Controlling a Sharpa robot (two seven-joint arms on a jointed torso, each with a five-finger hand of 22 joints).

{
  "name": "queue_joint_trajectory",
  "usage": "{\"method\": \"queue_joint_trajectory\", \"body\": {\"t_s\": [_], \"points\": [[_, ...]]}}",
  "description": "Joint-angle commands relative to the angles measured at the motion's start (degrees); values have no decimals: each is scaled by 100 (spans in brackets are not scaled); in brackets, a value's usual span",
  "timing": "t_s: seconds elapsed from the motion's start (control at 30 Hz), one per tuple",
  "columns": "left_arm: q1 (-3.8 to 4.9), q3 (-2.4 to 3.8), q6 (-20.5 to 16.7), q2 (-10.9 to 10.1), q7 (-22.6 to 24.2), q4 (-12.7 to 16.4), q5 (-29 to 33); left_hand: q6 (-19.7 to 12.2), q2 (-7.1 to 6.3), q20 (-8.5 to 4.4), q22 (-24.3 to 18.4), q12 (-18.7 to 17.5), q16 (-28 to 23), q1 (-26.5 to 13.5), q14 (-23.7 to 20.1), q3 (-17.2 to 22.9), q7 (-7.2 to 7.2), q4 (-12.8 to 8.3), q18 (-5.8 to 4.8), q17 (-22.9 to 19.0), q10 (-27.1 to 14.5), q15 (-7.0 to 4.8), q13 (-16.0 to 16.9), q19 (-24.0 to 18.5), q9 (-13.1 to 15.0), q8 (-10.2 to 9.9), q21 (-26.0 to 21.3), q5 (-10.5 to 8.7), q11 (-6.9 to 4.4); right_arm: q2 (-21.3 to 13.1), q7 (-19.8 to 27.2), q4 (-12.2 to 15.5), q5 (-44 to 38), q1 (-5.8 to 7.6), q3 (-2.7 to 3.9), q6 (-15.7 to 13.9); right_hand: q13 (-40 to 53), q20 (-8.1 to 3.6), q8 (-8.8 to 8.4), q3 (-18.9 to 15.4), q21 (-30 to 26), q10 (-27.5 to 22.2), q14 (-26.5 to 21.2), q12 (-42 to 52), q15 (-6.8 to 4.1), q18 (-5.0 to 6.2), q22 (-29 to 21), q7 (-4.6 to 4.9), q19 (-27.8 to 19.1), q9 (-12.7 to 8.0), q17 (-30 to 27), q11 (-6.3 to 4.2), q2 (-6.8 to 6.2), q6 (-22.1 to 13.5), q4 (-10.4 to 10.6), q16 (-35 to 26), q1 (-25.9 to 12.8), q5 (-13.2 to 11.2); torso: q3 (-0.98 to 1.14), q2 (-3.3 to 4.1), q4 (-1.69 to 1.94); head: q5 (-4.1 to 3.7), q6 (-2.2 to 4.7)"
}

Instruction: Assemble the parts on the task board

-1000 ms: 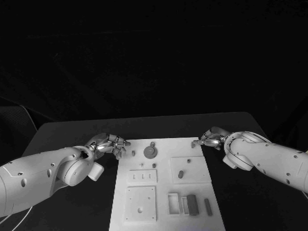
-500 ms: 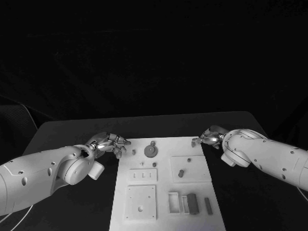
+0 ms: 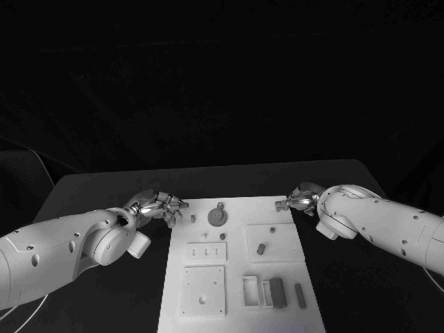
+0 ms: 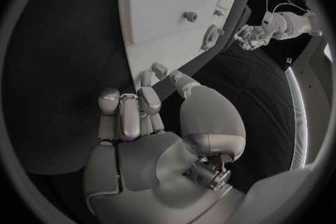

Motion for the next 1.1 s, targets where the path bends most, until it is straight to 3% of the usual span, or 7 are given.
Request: {"method": "queue_joint_trajectory", "body": {"t_s": [0.03,0.67,1.1], "points": [[3,4,77,4,22,10,-14,53,9,8,-9,-32,24,-53,-50,-38,-1,14,67,9,-28,4,7,31,-5,-24,-15,18,15,19,-50,-11,-80,5,2,136,-3,-7,21,11,767,27,39,21,8,53,7,333,48,-2,3,-4,-9,376,32,101,-45,29,-2,-1,4,5,-6],[3,4,83,17,16,-9,-14,50,6,9,-10,-34,24,-67,-52,-46,0,21,66,14,-28,5,7,31,-6,-29,-16,18,16,152,-45,-118,-235,18,2,122,-4,-6,28,16,769,33,48,23,6,57,11,329,52,0,4,-6,-25,400,25,106,-47,26,4,3,-2,18,-12],[3,4,88,19,12,-16,-14,48,4,10,-11,-35,23,-75,-53,-50,1,25,65,17,-28,5,7,31,-7,-33,-16,18,17,194,-67,-179,-328,20,2,176,-8,-8,39,121,776,65,76,28,-7,92,33,313,73,-6,-17,-25,-1,498,-130,126,106,24,8,2,-3,15,-22]]}}
